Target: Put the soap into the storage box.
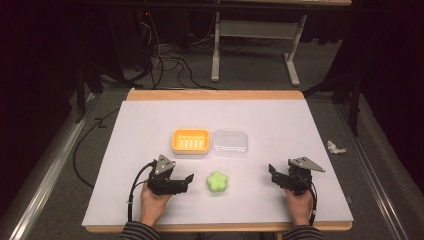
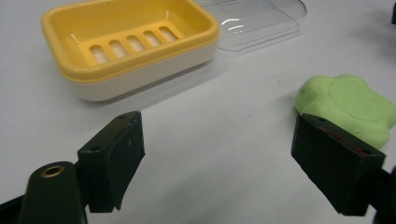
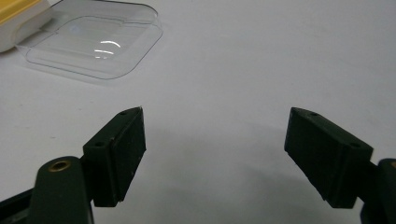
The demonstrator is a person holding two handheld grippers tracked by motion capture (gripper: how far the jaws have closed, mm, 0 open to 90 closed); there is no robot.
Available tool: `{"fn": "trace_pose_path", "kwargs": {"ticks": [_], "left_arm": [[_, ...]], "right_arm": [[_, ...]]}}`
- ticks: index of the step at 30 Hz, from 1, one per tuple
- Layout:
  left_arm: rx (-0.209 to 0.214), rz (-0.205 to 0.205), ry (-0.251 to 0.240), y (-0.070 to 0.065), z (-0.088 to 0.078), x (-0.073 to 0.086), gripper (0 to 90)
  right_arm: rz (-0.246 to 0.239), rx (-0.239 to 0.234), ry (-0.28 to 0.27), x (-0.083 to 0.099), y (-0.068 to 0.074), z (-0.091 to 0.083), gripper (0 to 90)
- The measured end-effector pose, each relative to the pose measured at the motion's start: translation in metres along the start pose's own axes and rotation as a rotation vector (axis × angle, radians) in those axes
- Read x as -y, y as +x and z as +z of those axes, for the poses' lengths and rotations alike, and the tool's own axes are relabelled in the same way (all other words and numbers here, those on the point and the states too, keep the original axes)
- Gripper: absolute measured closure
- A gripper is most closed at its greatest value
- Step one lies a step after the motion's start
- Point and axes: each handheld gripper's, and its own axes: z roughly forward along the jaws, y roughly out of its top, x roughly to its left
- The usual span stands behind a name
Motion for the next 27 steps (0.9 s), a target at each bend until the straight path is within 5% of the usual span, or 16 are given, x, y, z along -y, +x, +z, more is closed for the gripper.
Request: {"fn": "trace_pose_path", "kwargs": {"ticks": [13, 27], "left_arm": [[0.106, 0.045, 0.081, -0.033, 0.007, 0.014, 15.3], [0.127, 0.101, 0.135, -0.048, 0.017, 0.021, 14.9]], "right_arm": [[-0.003, 0.010, 0.008, 0.000, 0.001, 0.001, 21.2], [-0.004, 0.009, 0.011, 0.000, 0.001, 0.001, 21.3]]}}
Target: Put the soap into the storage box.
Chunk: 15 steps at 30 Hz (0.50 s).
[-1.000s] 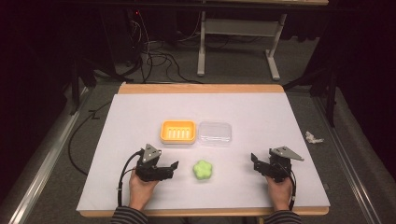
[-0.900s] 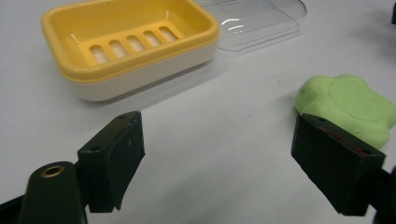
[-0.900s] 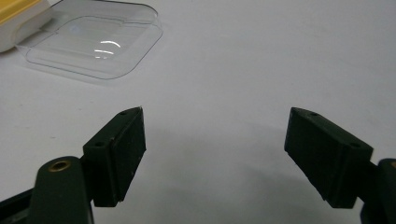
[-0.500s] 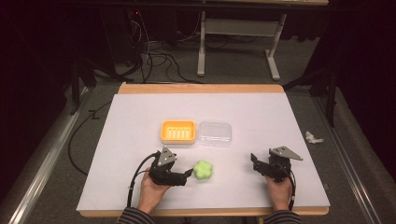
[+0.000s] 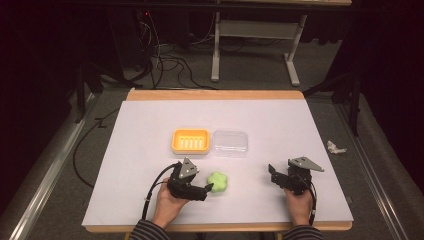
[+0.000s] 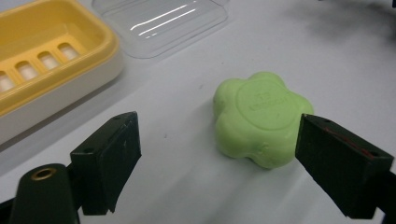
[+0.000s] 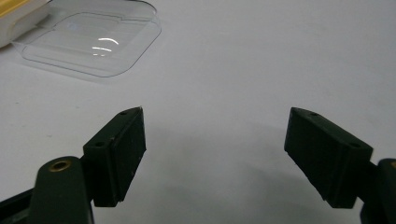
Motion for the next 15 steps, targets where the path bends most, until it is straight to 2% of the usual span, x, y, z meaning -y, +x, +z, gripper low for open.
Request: {"fn": "trace_pose_path", "kwargs": {"ticks": [2, 15], "left_arm": [[0.006, 0.013, 0.026, -0.004, 0.004, 0.002, 14.7], [0.018, 0.047, 0.086, -0.018, 0.021, 0.008, 13.3]], "right_arm": [[0.000, 0.000, 0.003, 0.000, 0.000, 0.000, 21.3], [0.001, -0.001, 0.003, 0.000, 0.000, 0.000, 21.3]]}}
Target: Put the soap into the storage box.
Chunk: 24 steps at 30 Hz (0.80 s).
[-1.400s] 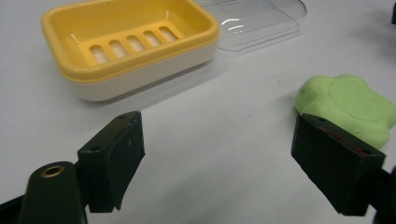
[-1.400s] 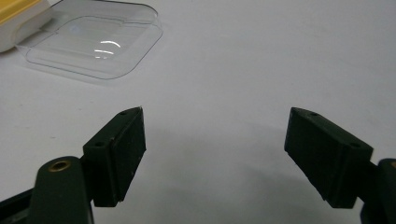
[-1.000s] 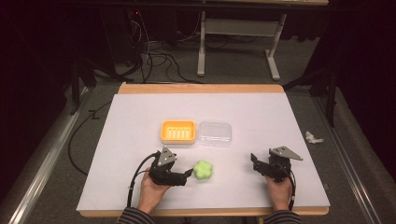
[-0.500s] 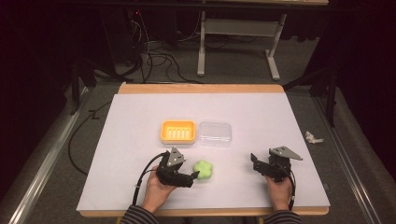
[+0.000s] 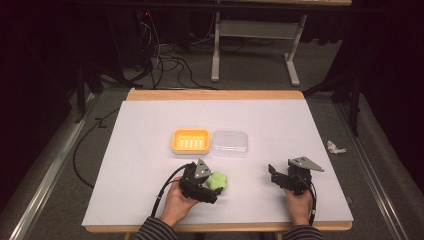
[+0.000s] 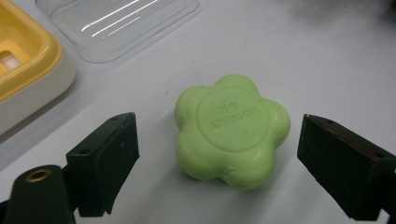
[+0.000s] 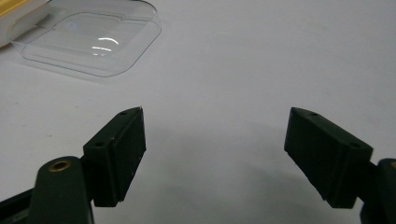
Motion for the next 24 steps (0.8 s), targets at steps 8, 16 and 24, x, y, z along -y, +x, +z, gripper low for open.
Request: {"fn": "trace_pose_path", "kwargs": {"ticks": [8, 16, 24], "left_arm": [[-0.003, -0.012, 0.013, -0.004, 0.009, 0.002, 14.3], [-0.035, 0.000, 0.034, -0.002, 0.017, 0.008, 15.5], [-0.033, 0.006, 0.062, -0.005, 0.023, 0.014, 22.6]], "right_arm": [[-0.002, -0.001, -0.003, 0.000, 0.000, 0.000, 21.3], [-0.005, 0.001, -0.002, 0.000, 0.000, 0.000, 21.3], [-0.004, 0.000, -0.002, 0.000, 0.000, 0.000, 21.3]]}}
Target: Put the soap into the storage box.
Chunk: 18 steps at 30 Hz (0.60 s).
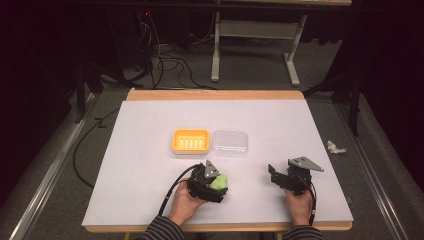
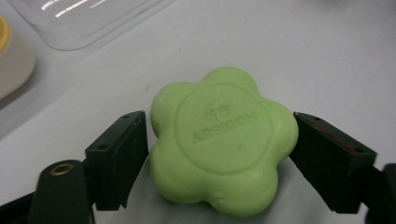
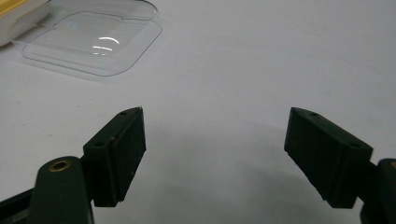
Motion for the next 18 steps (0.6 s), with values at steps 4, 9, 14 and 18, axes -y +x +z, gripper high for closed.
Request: {"fn": "trace_pose_path", "kwargs": {"ticks": [4, 9, 14, 18], "left_arm": [[-0.004, 0.006, 0.009, 0.0015, 0.0007, 0.0017, 25.6], [-0.005, 0.017, -0.001, 0.0006, 0.0009, 0.0034, 25.8], [0.002, 0.022, -0.015, 0.0014, -0.0002, 0.0050, 26.1], [-0.002, 0.015, -0.033, 0.0010, -0.0004, 0.0062, 26.4]], "right_arm": [[0.000, 0.000, -0.001, 0.0001, 0.0000, -0.0001, 21.3], [-0.001, 0.000, -0.003, 0.0001, 0.0000, -0.0001, 21.3], [0.001, 0.001, -0.003, 0.0001, 0.0000, -0.0002, 21.3], [-0.001, -0.002, 0.000, 0.0000, -0.0001, 0.0001, 21.3]]}}
